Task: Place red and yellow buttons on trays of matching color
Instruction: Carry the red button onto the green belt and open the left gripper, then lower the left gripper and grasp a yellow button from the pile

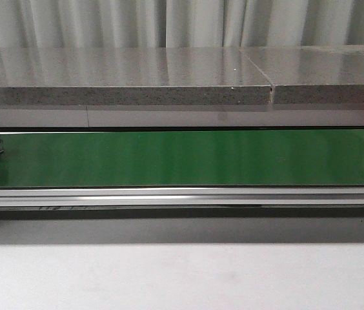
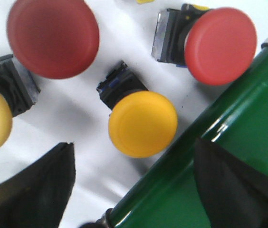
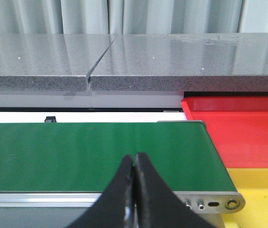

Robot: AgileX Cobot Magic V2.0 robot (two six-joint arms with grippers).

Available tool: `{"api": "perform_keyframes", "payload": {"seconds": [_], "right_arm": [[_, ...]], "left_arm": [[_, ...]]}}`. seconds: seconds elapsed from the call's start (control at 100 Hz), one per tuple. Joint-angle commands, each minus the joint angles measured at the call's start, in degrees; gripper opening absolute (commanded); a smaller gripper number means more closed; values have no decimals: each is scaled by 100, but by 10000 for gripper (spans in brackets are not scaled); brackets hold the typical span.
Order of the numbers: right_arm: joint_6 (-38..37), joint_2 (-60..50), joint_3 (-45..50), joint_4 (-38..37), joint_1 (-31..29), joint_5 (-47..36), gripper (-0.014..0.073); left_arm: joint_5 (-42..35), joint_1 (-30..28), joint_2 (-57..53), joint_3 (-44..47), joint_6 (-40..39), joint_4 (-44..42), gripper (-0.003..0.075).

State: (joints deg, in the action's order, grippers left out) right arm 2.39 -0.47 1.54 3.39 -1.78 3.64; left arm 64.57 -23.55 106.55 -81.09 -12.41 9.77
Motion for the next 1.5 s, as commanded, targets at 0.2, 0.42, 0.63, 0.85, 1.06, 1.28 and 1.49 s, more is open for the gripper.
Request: {"api": "perform_keyframes", "payload": {"seconds": [0.2,0.42,0.63,0.85,1.06,1.28,1.49], "right_arm": [[40,-65,-81,-51,-22,-446,-67],[40,-65,-81,-51,-22,-446,-67],[40,-65,-81,-51,-22,-446,-67],[40,-65,-81,-51,-22,-446,-67],[40,-65,-81,-51,-22,-446,-67],[40,-65,-81,-51,-22,-446,-67],[40,-65,-81,-51,-22,-446,-67]], "left_arm": [[-178,1,-138,-137,-562,95,500],[-232,1,-9,-137,-583,88,499],[-283,1,33,-137,-583,88,399],[-319,1,33,-137,-583,88,239],[-219,1,22,-137,-342,21,205],[54,1,-213,-137,290,-550,206],[45,13,-694,-137,576,-807,205]]}}
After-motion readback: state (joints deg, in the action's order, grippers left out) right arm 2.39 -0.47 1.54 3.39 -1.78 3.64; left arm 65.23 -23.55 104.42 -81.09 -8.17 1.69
